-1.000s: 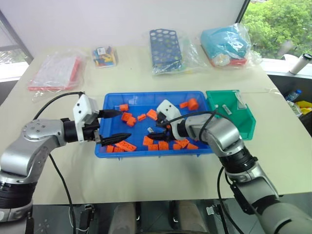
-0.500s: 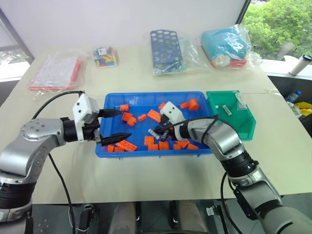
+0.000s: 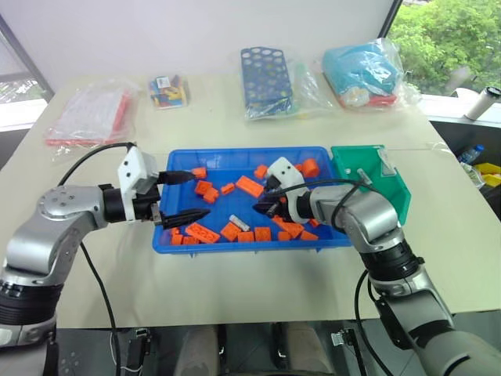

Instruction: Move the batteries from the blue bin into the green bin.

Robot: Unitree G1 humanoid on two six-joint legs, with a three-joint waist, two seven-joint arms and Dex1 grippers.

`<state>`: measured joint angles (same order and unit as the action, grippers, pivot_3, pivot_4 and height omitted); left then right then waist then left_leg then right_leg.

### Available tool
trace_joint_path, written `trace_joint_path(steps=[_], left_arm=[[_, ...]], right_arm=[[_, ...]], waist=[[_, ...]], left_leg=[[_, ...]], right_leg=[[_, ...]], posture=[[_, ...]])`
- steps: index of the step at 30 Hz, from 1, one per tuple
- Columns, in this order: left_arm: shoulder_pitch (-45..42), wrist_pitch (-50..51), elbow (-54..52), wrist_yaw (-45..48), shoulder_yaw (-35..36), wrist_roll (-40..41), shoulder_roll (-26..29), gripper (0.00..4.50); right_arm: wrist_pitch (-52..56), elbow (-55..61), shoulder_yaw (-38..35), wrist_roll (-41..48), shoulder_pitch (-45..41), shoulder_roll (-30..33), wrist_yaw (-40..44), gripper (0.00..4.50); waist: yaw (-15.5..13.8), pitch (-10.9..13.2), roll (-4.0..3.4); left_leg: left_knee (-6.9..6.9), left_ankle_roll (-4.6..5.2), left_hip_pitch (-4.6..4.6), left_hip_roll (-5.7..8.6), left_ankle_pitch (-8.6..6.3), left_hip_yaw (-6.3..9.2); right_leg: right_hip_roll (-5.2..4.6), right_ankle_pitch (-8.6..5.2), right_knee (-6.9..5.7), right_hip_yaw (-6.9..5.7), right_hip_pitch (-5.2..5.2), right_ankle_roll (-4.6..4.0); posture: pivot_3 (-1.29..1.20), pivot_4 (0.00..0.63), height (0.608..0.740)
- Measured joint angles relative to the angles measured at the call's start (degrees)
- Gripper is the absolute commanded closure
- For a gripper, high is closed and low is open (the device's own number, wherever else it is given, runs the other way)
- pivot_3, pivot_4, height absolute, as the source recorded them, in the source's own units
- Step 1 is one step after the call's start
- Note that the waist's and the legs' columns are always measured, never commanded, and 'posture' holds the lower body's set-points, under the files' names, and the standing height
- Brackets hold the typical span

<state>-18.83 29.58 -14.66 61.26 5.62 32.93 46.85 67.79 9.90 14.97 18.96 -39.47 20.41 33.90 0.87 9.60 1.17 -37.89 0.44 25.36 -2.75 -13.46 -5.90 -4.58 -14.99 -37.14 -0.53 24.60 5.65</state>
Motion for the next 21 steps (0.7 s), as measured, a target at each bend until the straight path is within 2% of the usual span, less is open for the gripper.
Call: trace_joint_path(steps=[12, 21], left_arm=[[-0.7, -0.1, 0.3, 0.6, -0.3, -0.5, 0.0, 0.0], [-0.3, 1.6, -1.6, -0.3, -0.1, 0.1, 0.4, 0.0]], right_arm=[[-2.1, 0.8, 6.9, 0.4, -0.1, 0.4, 2.5, 1.69], [-7.5, -3.9, 9.4, -1.8, 0.0, 0.7, 3.1, 1.69]], waist=[[0.0, 0.0, 0.0], [0.0, 0.0, 0.0]], left_leg=[[0.0, 0.0, 0.01, 0.0, 0.0, 0.0], [0.0, 0.0, 0.01, 0.0, 0.0, 0.0]], right_leg=[[0.0, 0.0, 0.0, 0.0, 0.01, 0.0], [0.0, 0.0, 0.0, 0.0, 0.0, 0.0]], posture=[[0.0, 0.15, 0.737], [0.0, 0.15, 0.737]])
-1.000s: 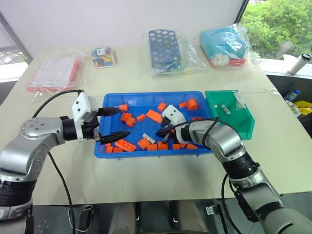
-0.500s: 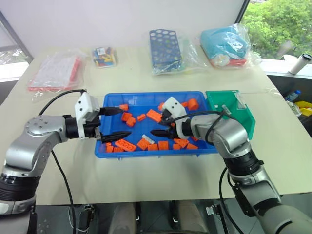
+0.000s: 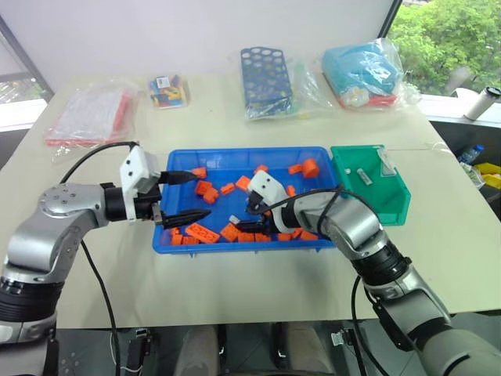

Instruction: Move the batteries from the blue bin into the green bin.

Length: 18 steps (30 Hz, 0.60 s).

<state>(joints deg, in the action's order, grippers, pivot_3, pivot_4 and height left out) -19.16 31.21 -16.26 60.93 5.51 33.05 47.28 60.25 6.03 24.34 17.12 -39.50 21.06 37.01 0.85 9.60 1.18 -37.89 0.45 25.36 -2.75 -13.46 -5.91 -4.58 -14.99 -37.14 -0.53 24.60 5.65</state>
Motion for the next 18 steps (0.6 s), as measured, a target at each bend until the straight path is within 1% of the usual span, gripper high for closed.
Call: trace_joint_path(steps=[2, 4, 5, 6, 7, 8, 9, 11, 14, 16, 18], left_arm=[[0.1, 0.8, -0.6, -0.2, 0.3, 0.1, 0.1, 0.0], [0.1, 1.0, -0.7, -0.3, 0.5, 0.1, 0.4, 0.0], [0.1, 1.0, -0.8, -0.3, 0.5, 0.1, 0.6, 0.0], [0.1, 1.0, -0.8, -0.4, 0.6, 0.1, 0.7, 0.0], [0.1, 1.0, -0.9, -0.5, 0.6, 0.1, 0.8, 0.0], [0.3, 1.0, -0.9, -0.5, 0.6, 0.1, 0.8, 0.0], [0.4, 1.0, -0.9, -0.5, 0.6, 0.1, 0.8, 0.0], [0.4, 1.0, -0.9, -0.5, 0.5, 0.1, 0.8, 0.0], [0.2, 0.6, -0.7, -0.3, 0.4, 0.1, 0.5, 0.0], [0.1, 0.2, -0.4, -0.2, 0.0, 0.0, -0.4, 0.0], [-0.3, -0.8, 0.3, -0.1, -0.7, -0.2, -1.7, 0.0]], right_arm=[[-2.7, -1.1, 1.0, -1.3, 0.0, 0.4, 0.5, 1.69], [-4.0, -1.6, 1.3, -1.9, 0.0, 0.4, 0.7, 2.2], [-4.5, -1.9, 1.3, -2.4, 0.1, 0.4, 0.9, 2.56], [-4.8, -2.0, 1.3, -2.7, 0.1, 0.4, 1.0, 3.06], [-5.1, -2.2, 1.3, -2.9, 0.2, 0.4, 1.1, 3.46], [-5.2, -2.3, 1.3, -3.0, 0.3, 0.4, 1.2, 4.01], [-5.2, -2.3, 1.2, -3.1, 0.3, 0.4, 1.3, 4.4], [-4.4, -2.1, 0.6, -2.8, 0.3, 0.2, 1.5, 4.4], [-0.2, -1.3, -2.9, -0.3, 0.5, -0.2, 1.5, 4.4], [3.5, 0.3, -8.0, 2.5, 0.3, -0.6, 1.2, 4.4], [8.3, 3.0, -16.3, 6.4, -1.6, -0.2, 0.5, 4.4]], waist=[[0.0, 0.0, 0.0], [0.0, 0.0, 0.0], [0.0, 0.0, 0.0], [0.0, 0.0, 0.0], [0.0, 0.0, 0.0], [0.0, 0.0, 0.0], [0.0, 0.0, 0.0], [0.0, 0.0, 0.0], [-0.1, 0.0, -0.01], [-0.2, 0.0, -0.01], [-0.3, 0.0, -0.02]], left_leg=[[0.0, 0.0, -0.01, 0.0, 0.0, 0.0], [0.0, 0.0, -0.01, 0.0, 0.0, 0.0], [0.0, 0.0, -0.01, 0.0, 0.0, 0.0], [0.0, 0.0, -0.01, 0.0, 0.0, 0.0], [0.0, 0.0, -0.01, 0.0, 0.0, -0.01], [0.0, 0.0, -0.01, 0.0, 0.0, -0.01], [0.0, 0.0, -0.01, 0.0, 0.0, 0.0], [0.0, 0.0, -0.01, -0.01, 0.0, 0.0], [0.0, 0.0, 0.0, -0.02, 0.0, 0.0], [-0.01, 0.0, 0.01, -0.05, 0.0, 0.01], [-0.01, 0.0, 0.02, -0.04, 0.0, 0.02]], right_leg=[[0.01, 0.0, -0.01, 0.0, 0.0, 0.0], [0.01, 0.0, -0.01, 0.0, 0.0, 0.0], [0.01, 0.0, -0.01, 0.0, 0.0, 0.0], [0.01, 0.0, -0.01, 0.0, 0.0, 0.0], [0.01, 0.0, 0.0, 0.0, -0.01, 0.0], [0.01, 0.0, -0.01, 0.0, -0.01, 0.0], [0.01, 0.0, -0.01, 0.0, -0.01, 0.0], [0.01, 0.0, -0.01, 0.0, -0.01, 0.0], [-0.01, 0.0, 0.0, 0.0, -0.01, 0.0], [-0.01, 0.0, -0.01, 0.0, -0.01, 0.0], [-0.02, 0.0, -0.01, 0.0, -0.01, 0.0]], posture=[[0.0, 0.15, 0.737], [0.0, 0.15, 0.737], [0.0, 0.15, 0.737], [0.0, 0.15, 0.737], [0.0, 0.15, 0.737], [0.0, 0.15, 0.737], [0.0, 0.15, 0.737], [0.0, 0.15, 0.737], [0.0, 0.15, 0.737], [0.0, 0.15, 0.737], [0.0, 0.15, 0.737]])
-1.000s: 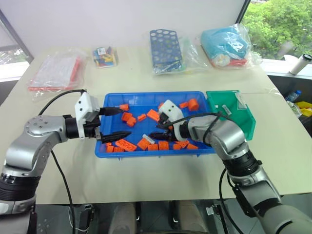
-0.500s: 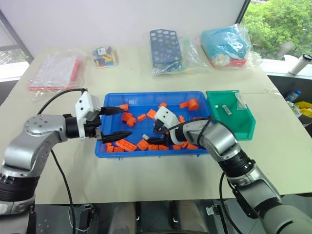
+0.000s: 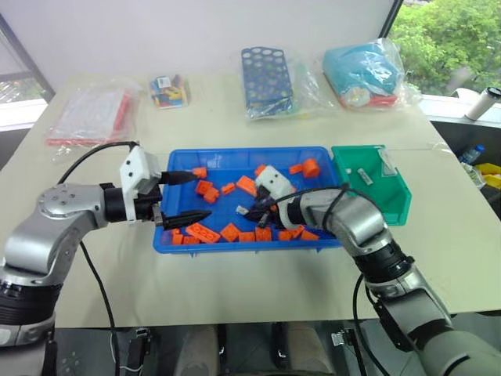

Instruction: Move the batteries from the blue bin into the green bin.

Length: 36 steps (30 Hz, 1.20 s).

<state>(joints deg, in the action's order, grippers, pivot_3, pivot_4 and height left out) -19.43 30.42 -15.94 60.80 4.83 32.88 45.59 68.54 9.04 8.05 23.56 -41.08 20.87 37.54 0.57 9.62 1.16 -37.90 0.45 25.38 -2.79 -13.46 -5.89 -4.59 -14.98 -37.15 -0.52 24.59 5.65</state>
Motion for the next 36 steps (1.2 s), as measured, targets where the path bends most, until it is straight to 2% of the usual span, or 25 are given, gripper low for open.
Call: trace_joint_path(steps=[3, 8, 12, 14, 15, 18, 21, 25, 28, 31, 33, 36], left_arm=[[-0.2, -1.2, 1.0, 0.1, -1.0, -0.7, -1.2, 0.0], [-0.6, -2.6, 2.9, 0.1, -1.5, -1.4, -2.5, 0.0], [-1.1, -3.3, 3.7, 0.1, -2.0, -1.9, -3.5, 0.0], [-1.2, -3.4, 4.0, 0.1, -2.0, -2.2, -3.5, 0.0], [-1.5, -3.4, 4.3, 0.1, -2.1, -2.3, -3.7, 0.0], [-2.4, -3.5, 5.1, 0.3, -2.5, -2.4, -4.1, 0.0], [-3.7, -3.6, 6.0, 0.4, -2.8, -2.6, -4.3, 0.0], [-3.8, -3.6, 6.3, 0.4, -3.0, -2.7, -4.3, 0.0], [-3.8, -3.5, 6.0, 0.2, -3.0, -2.7, -4.2, 0.0], [-3.8, -3.3, 5.3, 0.0, -3.0, -2.7, -4.2, 0.0], [-3.6, -3.2, 4.9, -0.1, -2.9, -2.7, -3.7, 0.0], [-2.7, -2.7, 3.9, -0.7, -1.7, -2.4, -3.0, 0.0]], right_arm=[[4.6, 2.7, -11.1, 2.8, -2.1, 5.5, -1.0, 4.4], [7.6, 2.9, -21.3, 3.2, 2.1, 17.9, -1.7, 4.4], [7.8, 2.1, -27.2, 3.2, 5.6, 23.6, -2.0, 4.4], [8.2, 1.3, -29.8, 3.2, 7.2, 24.2, -2.6, 3.38], [8.6, 1.3, -30.7, 3.5, 8.0, 24.1, -2.9, 3.09], [8.1, 1.7, -29.8, 3.8, 10.2, 23.2, -3.6, 1.69], [6.3, 1.7, -26.5, 3.7, 10.6, 23.0, -4.2, 1.69], [4.6, 2.1, -24.3, 4.0, 6.4, 22.3, -4.5, 1.69], [3.3, 3.9, -20.2, 4.5, 3.9, 18.0, -4.9, 1.69], [3.2, 4.4, -13.9, 5.2, 3.5, 12.2, -5.9, 0.88], [2.3, 4.4, -9.3, 4.2, 3.5, 10.9, -6.9, 0.06], [1.9, 4.4, -5.1, 3.4, 3.5, 8.5, -8.4, 0.06]], waist=[[-0.3, 0.0, 0.01], [0.0, 0.0, 0.0], [0.5, 0.0, 0.0], [0.4, 0.0, 0.0], [0.4, 0.0, 0.0], [0.3, 0.0, 0.0], [0.2, 0.0, -0.02], [0.3, 0.0, -0.03], [0.5, 0.0, -0.02], [0.3, 0.1, -0.07], [-0.1, 0.1, -0.05], [0.1, 0.1, -0.05]], left_leg=[[0.0, 0.01, 0.0, 0.02, -0.01, 0.01], [0.03, 0.06, 0.01, 0.05, -0.04, -0.01], [0.04, 0.07, -0.05, 0.03, -0.04, 0.01], [0.04, 0.07, -0.05, 0.03, -0.04, 0.0], [0.03, 0.07, -0.05, 0.03, -0.04, 0.01], [0.02, 0.07, -0.04, 0.04, -0.04, 0.02], [0.02, 0.07, -0.03, 0.05, -0.04, 0.04], [0.02, 0.07, -0.03, 0.04, -0.04, 0.07], [0.03, 0.07, -0.04, 0.01, -0.04, 0.09], [0.03, 0.07, 0.01, 0.02, -0.04, 0.08], [0.0, 0.07, 0.08, 0.03, -0.03, 0.04], [-0.05, 0.08, 0.07, 0.04, -0.04, 0.04]], right_leg=[[-0.04, -0.01, 0.05, -0.01, -0.03, -0.01], [-0.08, -0.1, 0.11, 0.01, -0.01, -0.19], [0.05, -0.01, 0.07, 0.03, 0.0, -0.02], [0.05, -0.01, 0.07, 0.03, 0.0, -0.01], [0.05, -0.01, 0.07, 0.04, 0.0, -0.01], [0.03, -0.01, 0.07, 0.04, 0.0, -0.01], [0.02, -0.01, 0.07, 0.04, 0.0, -0.01], [0.04, -0.01, 0.07, 0.04, 0.01, -0.01], [0.08, 0.0, 0.06, 0.04, 0.01, 0.0], [0.05, 0.0, 0.05, 0.04, 0.05, 0.01], [0.0, 0.0, 0.06, 0.02, 0.03, 0.01], [-0.05, 0.0, 0.08, 0.04, 0.01, 0.0]], posture=[[0.0, 0.15, 0.737], [0.0, 0.15, 0.737], [0.0, 0.15, 0.737], [0.0, 0.15, 0.737], [0.0, 0.15, 0.737], [0.0, 0.15, 0.737], [0.0, 0.15, 0.737], [0.0, 0.15, 0.737], [0.0, 0.15, 0.737], [0.0, 0.15, 0.737], [0.0, 0.15, 0.737], [0.0, 0.15, 0.737]])
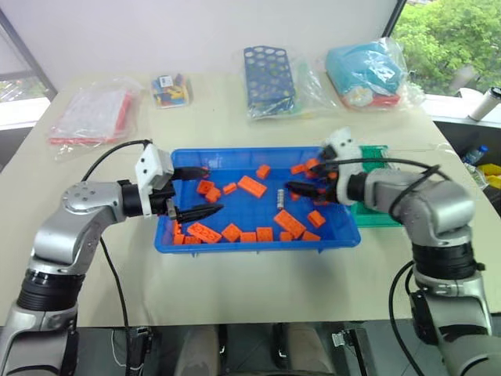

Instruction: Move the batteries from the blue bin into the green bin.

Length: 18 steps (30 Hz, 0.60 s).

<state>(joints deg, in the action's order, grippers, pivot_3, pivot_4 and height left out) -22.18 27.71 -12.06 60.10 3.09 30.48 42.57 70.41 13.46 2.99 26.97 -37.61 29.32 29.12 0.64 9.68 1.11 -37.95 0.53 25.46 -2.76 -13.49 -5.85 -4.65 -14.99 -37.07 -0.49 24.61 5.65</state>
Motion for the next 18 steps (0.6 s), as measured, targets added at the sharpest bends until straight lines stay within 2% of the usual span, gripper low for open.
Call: trace_joint_path(steps=[5, 13, 18], left_arm=[[2.5, 0.7, -2.1, -0.9, 1.3, 0.2, 1.2, 0.0], [4.6, 2.1, -5.6, -3.1, 2.8, 1.5, 1.2, 0.0], [5.3, 2.5, -6.2, -3.6, 3.4, 2.0, 1.9, 0.0]], right_arm=[[1.4, 0.5, 3.0, 0.2, 1.5, -2.1, -1.3, 0.06], [2.2, -1.1, 3.0, 0.2, 2.7, -6.3, -3.1, 0.06], [0.2, -5.2, 3.0, -1.3, 2.7, -6.8, -3.5, 0.06]], waist=[[0.0, 0.0, 0.0], [0.1, 0.0, 0.0], [0.2, 0.0, 0.0]], left_leg=[[0.01, 0.0, -0.02, -0.02, 0.0, 0.01], [0.01, 0.0, -0.04, 0.0, 0.0, -0.01], [0.01, 0.0, -0.05, 0.01, 0.0, -0.03]], right_leg=[[0.04, 0.0, -0.02, -0.01, 0.0, 0.0], [0.05, 0.0, -0.03, -0.01, 0.0, 0.01], [0.05, 0.0, -0.03, -0.01, -0.01, 0.0]], posture=[[0.0, 0.15, 0.737], [0.0, 0.15, 0.737], [0.0, 0.15, 0.737]])
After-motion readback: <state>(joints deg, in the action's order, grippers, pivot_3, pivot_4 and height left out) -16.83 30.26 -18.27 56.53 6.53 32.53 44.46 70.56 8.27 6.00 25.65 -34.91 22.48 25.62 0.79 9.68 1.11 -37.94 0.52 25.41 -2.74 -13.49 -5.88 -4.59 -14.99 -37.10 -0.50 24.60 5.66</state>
